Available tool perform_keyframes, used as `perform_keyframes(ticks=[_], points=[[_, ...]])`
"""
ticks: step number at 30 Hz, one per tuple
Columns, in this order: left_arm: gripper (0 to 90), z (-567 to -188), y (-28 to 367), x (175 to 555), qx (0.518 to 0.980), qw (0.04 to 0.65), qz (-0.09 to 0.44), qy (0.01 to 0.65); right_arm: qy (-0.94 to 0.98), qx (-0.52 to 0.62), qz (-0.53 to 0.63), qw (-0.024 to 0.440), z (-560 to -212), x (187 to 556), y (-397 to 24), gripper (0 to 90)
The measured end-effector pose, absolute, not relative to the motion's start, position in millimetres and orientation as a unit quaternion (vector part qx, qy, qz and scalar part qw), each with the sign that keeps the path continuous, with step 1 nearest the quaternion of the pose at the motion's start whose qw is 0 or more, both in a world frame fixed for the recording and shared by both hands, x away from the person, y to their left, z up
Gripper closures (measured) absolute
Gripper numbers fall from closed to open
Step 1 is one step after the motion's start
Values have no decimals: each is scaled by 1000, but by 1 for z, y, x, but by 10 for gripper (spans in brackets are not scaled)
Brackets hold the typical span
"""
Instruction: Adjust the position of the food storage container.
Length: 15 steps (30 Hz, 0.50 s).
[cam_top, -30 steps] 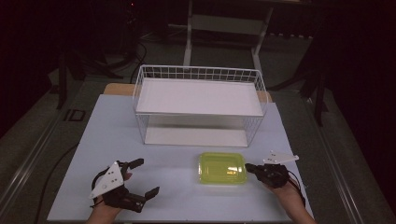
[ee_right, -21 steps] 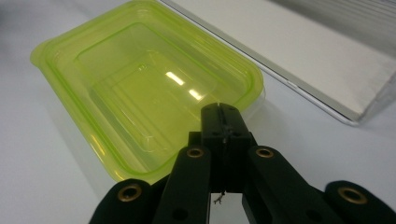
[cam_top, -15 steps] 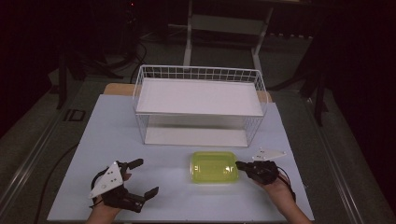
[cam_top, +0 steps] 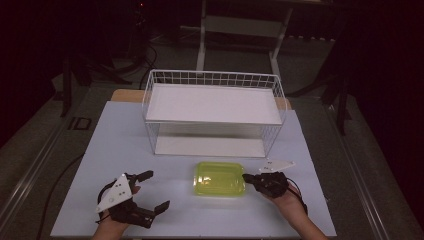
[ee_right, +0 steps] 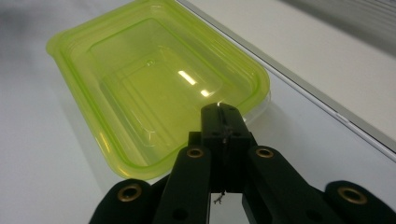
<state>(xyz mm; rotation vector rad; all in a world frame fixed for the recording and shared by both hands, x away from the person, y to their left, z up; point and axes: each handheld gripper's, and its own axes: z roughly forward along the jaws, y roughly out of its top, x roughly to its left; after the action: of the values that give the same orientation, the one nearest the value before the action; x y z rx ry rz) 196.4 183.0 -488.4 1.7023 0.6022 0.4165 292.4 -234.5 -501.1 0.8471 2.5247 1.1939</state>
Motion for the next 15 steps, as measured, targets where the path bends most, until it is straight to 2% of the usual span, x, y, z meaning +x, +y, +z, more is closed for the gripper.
perform_keyframes(ticks=[6,12,13,15], points=[[1,-489,182,197,736,598,180,260,864,277,408,106,-501,293,-223,900],[1,-489,182,197,734,600,178,265,854,277,423,123,-490,292,-225,883],[1,-489,182,197,734,600,178,265,851,280,427,123,-487,291,-226,859],[1,-490,182,200,734,600,173,268,841,293,435,132,-482,285,-231,696]])
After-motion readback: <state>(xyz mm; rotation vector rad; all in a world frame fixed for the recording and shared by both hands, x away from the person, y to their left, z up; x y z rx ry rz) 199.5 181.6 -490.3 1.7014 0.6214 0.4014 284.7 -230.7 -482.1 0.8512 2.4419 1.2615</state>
